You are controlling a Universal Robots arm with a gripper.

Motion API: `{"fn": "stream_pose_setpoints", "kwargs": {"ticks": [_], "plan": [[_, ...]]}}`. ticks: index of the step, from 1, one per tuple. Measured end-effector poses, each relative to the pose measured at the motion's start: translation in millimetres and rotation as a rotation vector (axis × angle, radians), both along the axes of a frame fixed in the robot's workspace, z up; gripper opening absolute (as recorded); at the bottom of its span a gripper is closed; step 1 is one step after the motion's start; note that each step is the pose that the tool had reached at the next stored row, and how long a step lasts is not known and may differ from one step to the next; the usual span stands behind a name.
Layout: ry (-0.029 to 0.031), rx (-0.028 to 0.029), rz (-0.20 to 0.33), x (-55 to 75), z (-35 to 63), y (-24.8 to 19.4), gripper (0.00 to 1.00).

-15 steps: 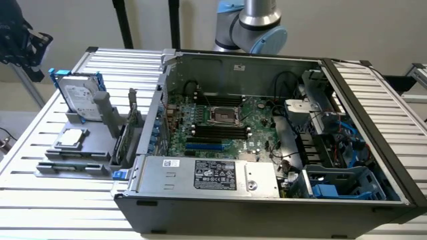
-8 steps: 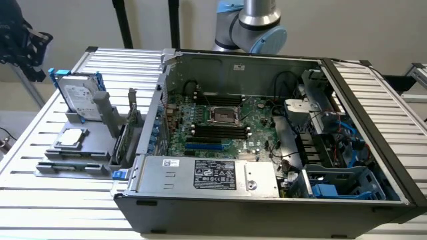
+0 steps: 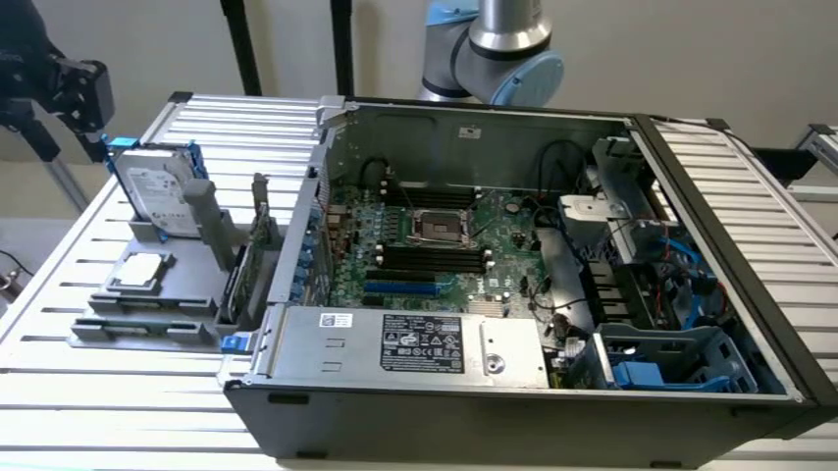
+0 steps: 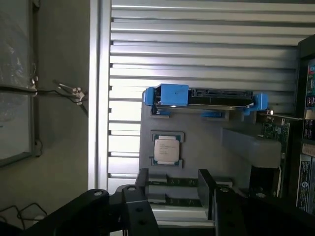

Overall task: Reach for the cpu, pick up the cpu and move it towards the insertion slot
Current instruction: 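Pick up the cpu and move it towards the insertion slot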

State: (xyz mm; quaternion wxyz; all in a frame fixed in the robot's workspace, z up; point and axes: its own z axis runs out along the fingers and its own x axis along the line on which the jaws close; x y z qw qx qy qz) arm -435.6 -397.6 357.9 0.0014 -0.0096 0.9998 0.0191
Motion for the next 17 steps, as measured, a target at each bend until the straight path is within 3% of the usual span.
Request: {"fn": "stream_pose_setpoints", "kwargs": {"ticks": [1,2,15,17], "plan": [[0.0001,-0.0001,0.0,0.0,-1.7,0.0,0.53],[0.0001,0.0,0.0,0.0,-3.6,0.0,0.6],[0.0,0.0,0.0,0.0,-27.3,-0.3,0.6],[0.0001,0.0,0.0,0.0,-30.9,-0.3,0.67]]}}
